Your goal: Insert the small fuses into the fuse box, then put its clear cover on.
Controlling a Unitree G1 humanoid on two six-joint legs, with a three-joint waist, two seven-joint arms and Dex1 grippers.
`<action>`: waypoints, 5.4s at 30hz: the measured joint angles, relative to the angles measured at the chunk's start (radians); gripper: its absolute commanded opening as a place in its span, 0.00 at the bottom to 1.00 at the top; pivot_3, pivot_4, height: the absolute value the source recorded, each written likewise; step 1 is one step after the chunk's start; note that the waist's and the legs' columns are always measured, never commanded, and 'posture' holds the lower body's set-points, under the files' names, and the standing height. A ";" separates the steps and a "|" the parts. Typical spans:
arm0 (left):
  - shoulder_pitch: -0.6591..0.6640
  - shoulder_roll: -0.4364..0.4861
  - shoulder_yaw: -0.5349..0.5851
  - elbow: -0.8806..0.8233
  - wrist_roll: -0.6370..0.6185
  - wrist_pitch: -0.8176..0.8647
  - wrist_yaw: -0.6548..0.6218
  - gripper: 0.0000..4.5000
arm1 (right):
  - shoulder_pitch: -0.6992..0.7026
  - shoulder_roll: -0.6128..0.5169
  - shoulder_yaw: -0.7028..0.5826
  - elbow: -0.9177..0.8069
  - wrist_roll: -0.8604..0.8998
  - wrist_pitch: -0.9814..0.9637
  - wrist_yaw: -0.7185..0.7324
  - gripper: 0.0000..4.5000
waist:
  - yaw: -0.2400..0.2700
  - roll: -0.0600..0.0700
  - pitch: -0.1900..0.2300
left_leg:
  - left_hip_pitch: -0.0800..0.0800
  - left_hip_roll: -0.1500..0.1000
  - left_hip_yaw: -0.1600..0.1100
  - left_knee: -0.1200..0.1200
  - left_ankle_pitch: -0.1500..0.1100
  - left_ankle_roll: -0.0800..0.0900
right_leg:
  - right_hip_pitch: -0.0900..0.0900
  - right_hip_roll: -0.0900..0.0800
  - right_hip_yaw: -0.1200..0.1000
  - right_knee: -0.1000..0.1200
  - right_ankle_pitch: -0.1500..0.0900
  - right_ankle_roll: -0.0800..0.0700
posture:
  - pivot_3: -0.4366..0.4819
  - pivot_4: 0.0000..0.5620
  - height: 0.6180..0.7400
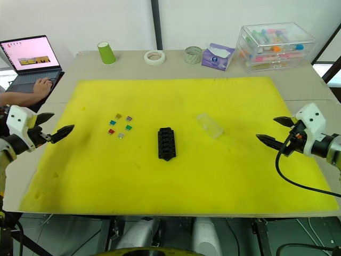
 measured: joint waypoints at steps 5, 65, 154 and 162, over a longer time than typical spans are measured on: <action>0.000 0.000 0.000 -0.002 -0.008 0.022 -0.015 1.00 | 0.005 0.000 0.000 -0.006 0.000 0.002 0.001 1.00 | 0.000 0.000 0.000 | 0.000 0.000 0.000 0.000 0.000 0.000 | 0.000 0.000 0.000 0.000 0.000 0.000 | 0.48 0.27 1.00; -0.006 0.088 0.398 -0.134 -0.962 1.498 0.319 1.00 | -0.468 0.209 0.423 -0.497 0.215 0.252 -0.021 1.00 | -0.001 -0.001 0.000 | 0.000 0.000 -0.001 -0.001 0.000 0.000 | -0.002 0.001 0.001 0.001 0.000 0.000 | 0.48 0.27 1.00; -0.642 -0.101 -0.249 0.644 -0.146 1.088 -0.265 0.55 | -0.474 0.176 0.347 -0.528 0.277 0.389 -0.175 1.00 | -0.002 -0.003 0.000 | -0.001 -0.002 -0.001 0.001 0.000 -0.001 | -0.004 0.001 -0.001 0.004 0.000 0.000 | 0.48 0.27 1.00; -0.643 -0.101 -0.250 0.659 -0.123 1.076 -0.261 0.00 | -0.481 0.179 0.348 -0.528 0.276 0.389 -0.175 1.00 | -0.004 -0.003 0.000 | -0.001 -0.001 0.000 0.001 0.000 -0.001 | -0.005 0.001 -0.001 0.004 0.000 0.000 | 0.48 0.27 1.00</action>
